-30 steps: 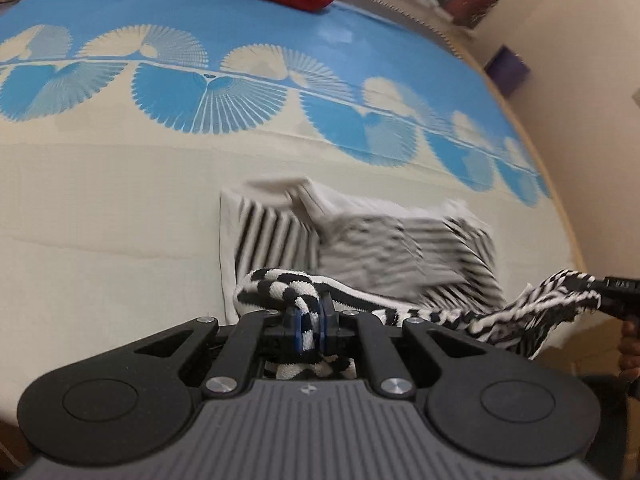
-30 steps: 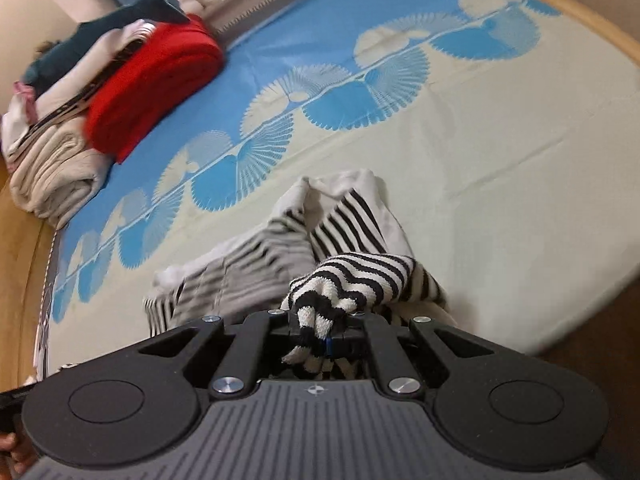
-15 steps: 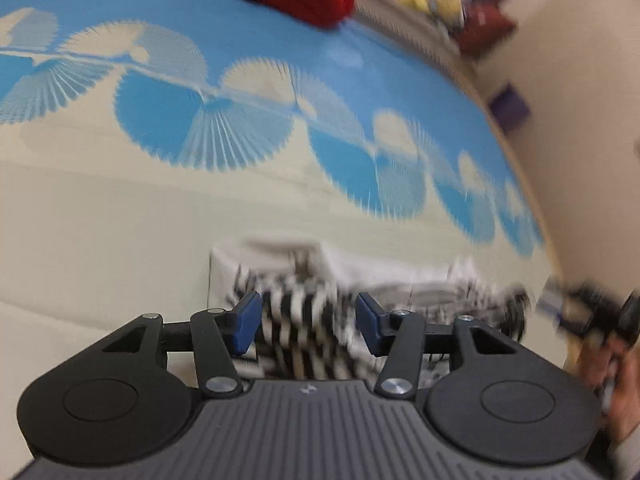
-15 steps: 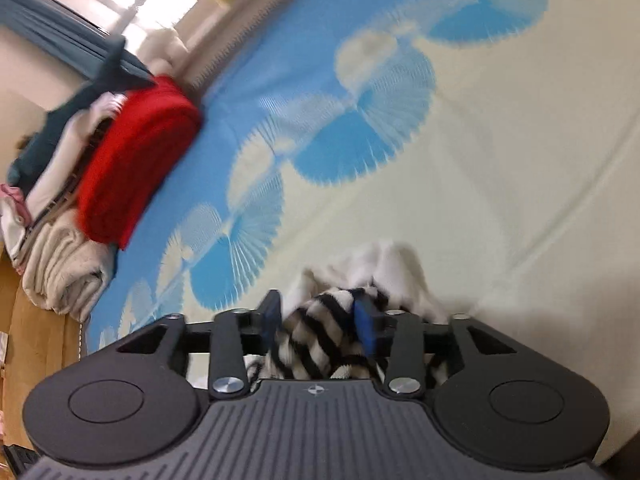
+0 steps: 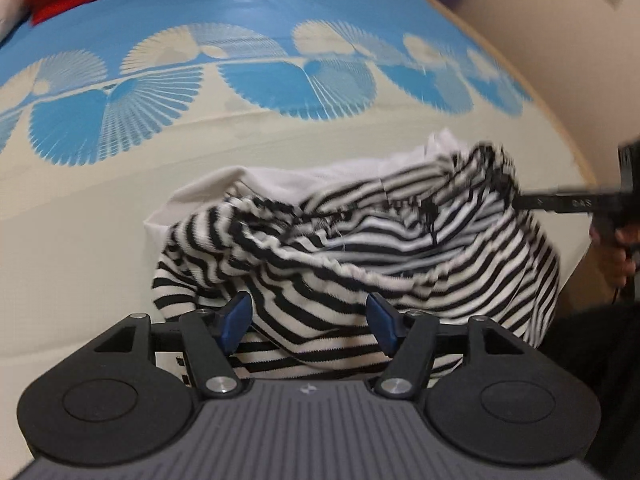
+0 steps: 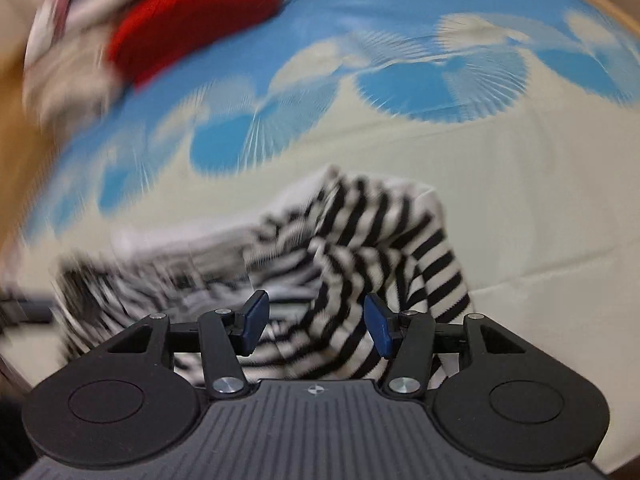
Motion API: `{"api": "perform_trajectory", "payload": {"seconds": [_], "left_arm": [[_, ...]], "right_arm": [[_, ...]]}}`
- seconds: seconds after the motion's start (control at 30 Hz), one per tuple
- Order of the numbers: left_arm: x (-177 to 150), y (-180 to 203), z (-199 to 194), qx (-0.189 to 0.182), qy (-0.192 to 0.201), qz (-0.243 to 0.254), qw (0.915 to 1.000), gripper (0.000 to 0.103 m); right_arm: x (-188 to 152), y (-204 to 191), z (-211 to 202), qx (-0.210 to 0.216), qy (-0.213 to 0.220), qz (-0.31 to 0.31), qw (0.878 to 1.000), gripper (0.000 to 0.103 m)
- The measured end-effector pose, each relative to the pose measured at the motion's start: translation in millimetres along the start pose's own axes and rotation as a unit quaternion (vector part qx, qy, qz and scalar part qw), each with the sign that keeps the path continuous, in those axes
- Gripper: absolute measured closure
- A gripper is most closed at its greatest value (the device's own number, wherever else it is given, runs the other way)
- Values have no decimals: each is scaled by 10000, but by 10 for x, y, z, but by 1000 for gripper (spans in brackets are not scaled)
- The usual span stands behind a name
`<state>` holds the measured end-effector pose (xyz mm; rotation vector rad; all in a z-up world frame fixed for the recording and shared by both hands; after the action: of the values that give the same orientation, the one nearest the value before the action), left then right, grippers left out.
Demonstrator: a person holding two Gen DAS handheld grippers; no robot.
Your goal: Fold small clothes
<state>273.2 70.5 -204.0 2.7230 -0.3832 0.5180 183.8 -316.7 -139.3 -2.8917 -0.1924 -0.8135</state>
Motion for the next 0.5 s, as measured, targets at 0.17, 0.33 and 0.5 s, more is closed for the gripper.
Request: {"api": "perform_trajectory", "payload": {"seconds": [0.17, 0.33, 0.5], "left_arm": [[28, 101, 235, 236, 212, 390, 9987, 60], [435, -28, 65, 158, 1240, -68, 9921, 101], [810, -48, -92, 73, 2133, -553, 9754, 101]], "right_arm": [[49, -49, 141, -273, -24, -304, 9992, 87], [479, 185, -259, -269, 1362, 658, 9881, 89], [791, 385, -400, -506, 2261, 1360, 9632, 89]]}}
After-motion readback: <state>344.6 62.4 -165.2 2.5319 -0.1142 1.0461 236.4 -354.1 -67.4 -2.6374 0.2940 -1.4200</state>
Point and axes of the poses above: each gripper's, at about its wrist camera, not at the fingertips, and z roughly the way its jaws point, y to its right, x to its top, the point moved 10 cm from there along z, roughly the way its jaws point, and after that the axes turned 11 degrees about -z, right-handed, at the moved point
